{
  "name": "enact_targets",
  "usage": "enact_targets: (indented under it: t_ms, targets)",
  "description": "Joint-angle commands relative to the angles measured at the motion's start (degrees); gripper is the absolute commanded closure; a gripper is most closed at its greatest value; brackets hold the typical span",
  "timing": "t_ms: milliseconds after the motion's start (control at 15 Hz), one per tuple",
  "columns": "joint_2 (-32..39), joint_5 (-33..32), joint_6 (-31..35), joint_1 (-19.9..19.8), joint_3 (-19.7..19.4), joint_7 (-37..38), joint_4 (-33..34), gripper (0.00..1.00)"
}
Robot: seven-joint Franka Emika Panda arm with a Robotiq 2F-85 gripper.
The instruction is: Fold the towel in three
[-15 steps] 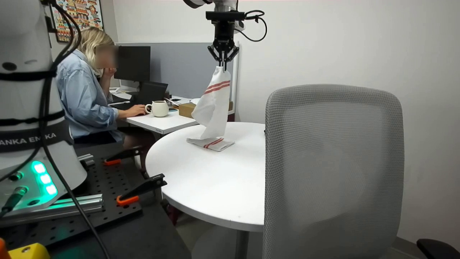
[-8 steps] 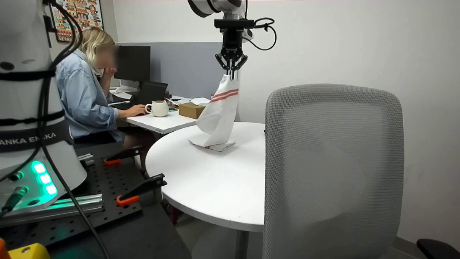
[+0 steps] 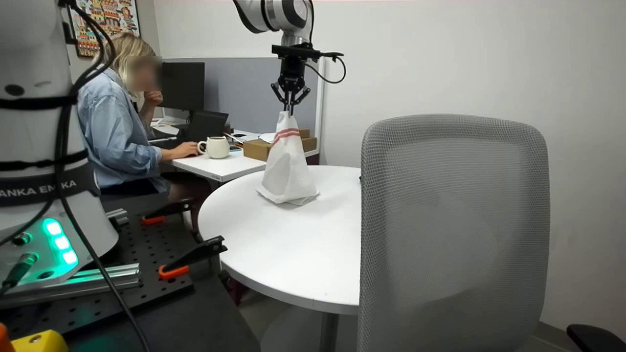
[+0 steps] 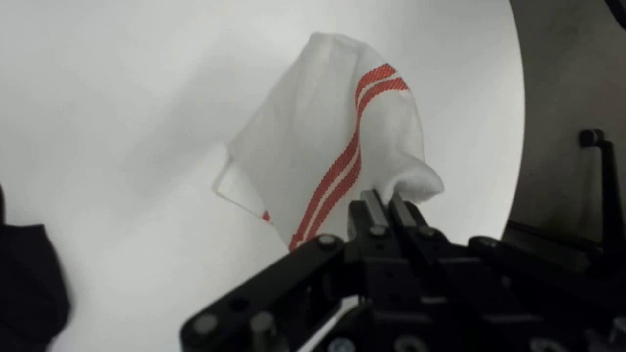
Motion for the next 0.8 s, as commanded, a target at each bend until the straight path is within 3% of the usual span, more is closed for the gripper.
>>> enact_targets:
  t_ms: [0,267,733]
  targets:
    - [0.79,7.81,6.18,1.69,2.89,3.26,-2.29,0.99]
    - [1.74,12.36,12.70,3.66,4.52,6.29,-4.40,0.99]
    - [7.18,12.39,19.18,4.86,5.06,6.46,-5.19,0.99]
